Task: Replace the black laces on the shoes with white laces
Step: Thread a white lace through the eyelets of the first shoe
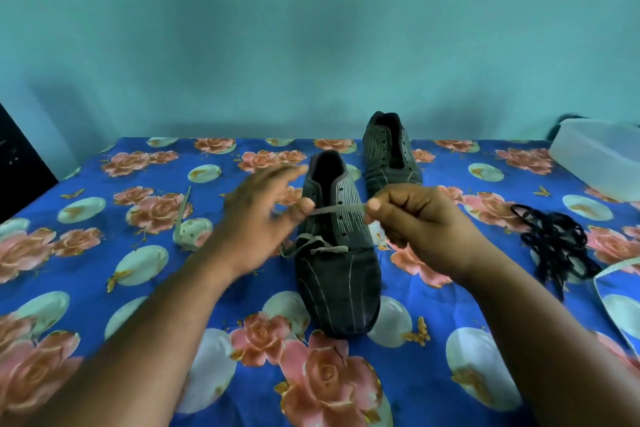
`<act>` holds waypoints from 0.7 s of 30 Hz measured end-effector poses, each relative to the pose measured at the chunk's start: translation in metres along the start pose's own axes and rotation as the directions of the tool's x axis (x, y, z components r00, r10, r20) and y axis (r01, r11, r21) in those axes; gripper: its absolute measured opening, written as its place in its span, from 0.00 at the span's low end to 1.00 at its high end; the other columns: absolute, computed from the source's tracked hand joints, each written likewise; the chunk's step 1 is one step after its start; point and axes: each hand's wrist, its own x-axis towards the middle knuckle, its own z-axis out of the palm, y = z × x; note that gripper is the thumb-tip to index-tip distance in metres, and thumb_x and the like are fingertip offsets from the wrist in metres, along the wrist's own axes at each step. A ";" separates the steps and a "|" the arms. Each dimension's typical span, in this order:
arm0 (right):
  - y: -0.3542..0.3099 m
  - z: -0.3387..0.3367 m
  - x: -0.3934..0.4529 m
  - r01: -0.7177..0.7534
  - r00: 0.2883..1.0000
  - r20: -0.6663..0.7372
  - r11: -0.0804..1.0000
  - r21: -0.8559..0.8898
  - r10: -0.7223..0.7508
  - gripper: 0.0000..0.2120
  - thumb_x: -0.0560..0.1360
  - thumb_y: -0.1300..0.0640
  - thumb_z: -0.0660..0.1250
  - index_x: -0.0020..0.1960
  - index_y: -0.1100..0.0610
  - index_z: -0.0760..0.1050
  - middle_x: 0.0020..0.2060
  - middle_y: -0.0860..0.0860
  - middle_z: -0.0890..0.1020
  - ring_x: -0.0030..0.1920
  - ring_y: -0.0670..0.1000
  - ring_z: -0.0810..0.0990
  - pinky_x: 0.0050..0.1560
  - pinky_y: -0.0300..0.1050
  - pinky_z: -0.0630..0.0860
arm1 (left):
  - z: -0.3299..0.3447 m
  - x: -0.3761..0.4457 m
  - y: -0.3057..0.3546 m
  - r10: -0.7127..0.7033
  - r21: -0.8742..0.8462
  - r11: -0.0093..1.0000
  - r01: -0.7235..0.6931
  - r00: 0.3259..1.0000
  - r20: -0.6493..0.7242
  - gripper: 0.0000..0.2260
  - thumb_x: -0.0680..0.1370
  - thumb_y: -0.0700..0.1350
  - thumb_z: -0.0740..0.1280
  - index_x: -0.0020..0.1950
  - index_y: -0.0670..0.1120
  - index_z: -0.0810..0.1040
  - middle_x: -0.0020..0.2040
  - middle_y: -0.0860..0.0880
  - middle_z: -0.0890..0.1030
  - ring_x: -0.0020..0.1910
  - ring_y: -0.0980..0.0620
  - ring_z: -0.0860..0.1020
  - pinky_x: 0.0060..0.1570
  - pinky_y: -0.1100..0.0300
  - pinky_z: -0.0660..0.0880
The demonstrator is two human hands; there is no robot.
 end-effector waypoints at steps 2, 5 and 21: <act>-0.003 0.009 -0.002 0.031 0.996 0.086 0.998 -0.050 -0.027 0.10 0.80 0.53 0.67 0.43 0.55 0.81 0.26 0.43 0.72 0.26 0.42 0.68 0.30 0.36 0.67 | 0.010 -0.003 0.024 0.137 -0.124 0.984 -0.125 0.986 0.093 0.26 0.80 0.66 0.61 0.72 0.54 0.76 0.67 0.60 0.77 0.68 0.58 0.73 0.68 0.57 0.70; -0.005 0.011 -0.003 0.058 0.995 0.092 0.994 -0.095 -0.050 0.09 0.81 0.61 0.66 0.42 0.58 0.80 0.25 0.37 0.74 0.26 0.39 0.73 0.29 0.27 0.67 | 0.018 -0.003 0.039 0.210 -0.092 0.974 -0.205 0.976 0.053 0.17 0.79 0.61 0.66 0.61 0.55 0.85 0.48 0.60 0.83 0.53 0.56 0.78 0.54 0.50 0.75; 0.011 0.028 0.006 -0.010 0.993 -0.118 0.999 -0.032 0.006 0.12 0.71 0.47 0.73 0.42 0.56 0.84 0.29 0.49 0.79 0.28 0.44 0.73 0.30 0.39 0.72 | 0.014 0.000 0.026 0.176 -0.035 0.983 -0.178 0.983 -0.041 0.12 0.74 0.62 0.69 0.49 0.58 0.86 0.43 0.64 0.84 0.48 0.59 0.78 0.52 0.40 0.73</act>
